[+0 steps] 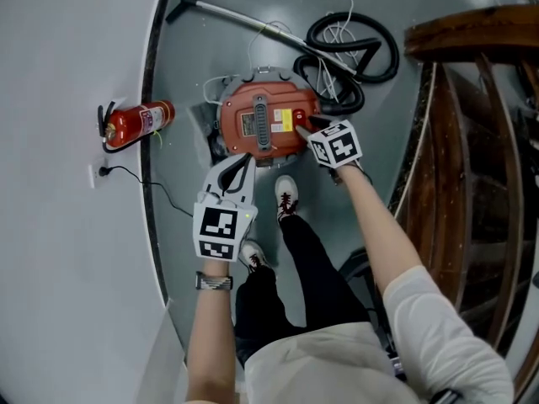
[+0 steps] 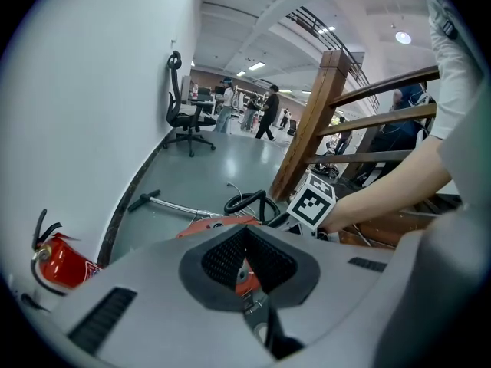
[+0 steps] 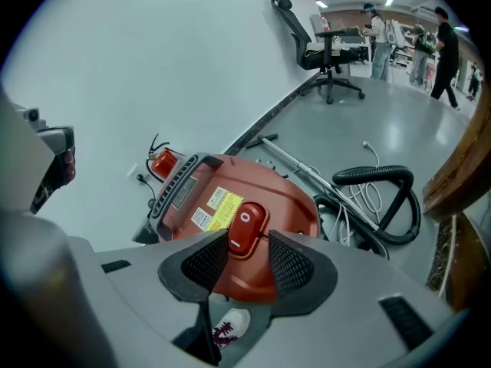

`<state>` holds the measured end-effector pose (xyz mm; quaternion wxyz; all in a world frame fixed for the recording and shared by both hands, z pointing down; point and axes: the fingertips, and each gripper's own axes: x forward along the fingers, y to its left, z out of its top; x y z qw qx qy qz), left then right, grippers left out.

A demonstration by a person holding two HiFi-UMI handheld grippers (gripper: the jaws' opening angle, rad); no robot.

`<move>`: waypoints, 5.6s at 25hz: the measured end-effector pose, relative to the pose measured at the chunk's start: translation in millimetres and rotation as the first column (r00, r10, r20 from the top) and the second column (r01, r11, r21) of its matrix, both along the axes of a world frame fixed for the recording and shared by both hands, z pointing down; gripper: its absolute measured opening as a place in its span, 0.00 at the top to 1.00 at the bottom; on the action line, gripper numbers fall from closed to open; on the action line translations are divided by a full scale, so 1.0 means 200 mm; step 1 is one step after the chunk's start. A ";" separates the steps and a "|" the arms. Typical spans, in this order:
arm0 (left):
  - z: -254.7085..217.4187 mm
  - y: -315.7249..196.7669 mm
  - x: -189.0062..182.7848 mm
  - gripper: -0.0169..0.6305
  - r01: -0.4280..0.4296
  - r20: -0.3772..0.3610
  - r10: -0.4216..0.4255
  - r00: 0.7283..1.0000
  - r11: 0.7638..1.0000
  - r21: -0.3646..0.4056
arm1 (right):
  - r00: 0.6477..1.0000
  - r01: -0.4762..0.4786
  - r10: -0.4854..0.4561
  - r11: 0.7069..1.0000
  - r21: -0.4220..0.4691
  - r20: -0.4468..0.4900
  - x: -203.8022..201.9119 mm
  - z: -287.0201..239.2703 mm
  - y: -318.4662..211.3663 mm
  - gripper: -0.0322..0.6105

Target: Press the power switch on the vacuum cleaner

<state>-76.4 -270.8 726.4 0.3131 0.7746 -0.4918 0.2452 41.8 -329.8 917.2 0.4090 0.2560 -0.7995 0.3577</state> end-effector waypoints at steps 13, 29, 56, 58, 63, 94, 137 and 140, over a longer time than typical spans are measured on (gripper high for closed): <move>-0.14 0.05 -0.02 0.98 0.020 -0.011 -0.020 1.000 1.000 0.009 | 0.997 0.014 -0.010 0.998 0.057 -0.079 0.10 -0.09 0.04 0.70; -0.42 0.25 -0.08 0.98 0.014 0.042 -0.017 0.999 0.996 0.088 | 0.997 0.058 -0.048 0.982 0.182 -0.056 0.04 -0.56 0.17 0.80; -1.09 0.62 -0.06 0.98 -0.102 0.107 0.077 0.991 0.962 0.252 | 0.998 0.067 -0.058 0.845 0.531 -0.034 0.06 -1.72 0.50 0.89; -1.12 0.66 -0.06 0.98 -0.117 0.113 0.090 0.989 0.959 0.259 | 0.998 0.063 -0.059 0.832 0.552 -0.026 0.06 -1.81 0.53 0.89; -1.23 0.73 -0.08 0.98 -0.151 0.118 0.121 0.986 0.946 0.287 | 0.999 0.018 -0.036 0.806 0.591 0.019 0.06 -2.02 0.63 0.89; -1.84 1.17 -0.22 0.98 -0.252 0.162 0.199 0.967 0.856 0.452 | 0.999 -0.021 -0.016 0.651 0.759 0.042 0.03 -2.98 1.25 0.90; -2.51 1.58 -0.18 0.98 -0.345 0.239 0.249 0.939 0.675 0.652 | 0.998 -0.040 -0.021 0.517 0.855 0.059 0.00 -3.54 1.79 0.90; -2.52 1.57 -0.17 0.98 -0.347 0.241 0.249 0.938 0.671 0.655 | 0.998 -0.039 -0.024 0.514 0.857 0.059 0.00 -3.55 1.79 0.90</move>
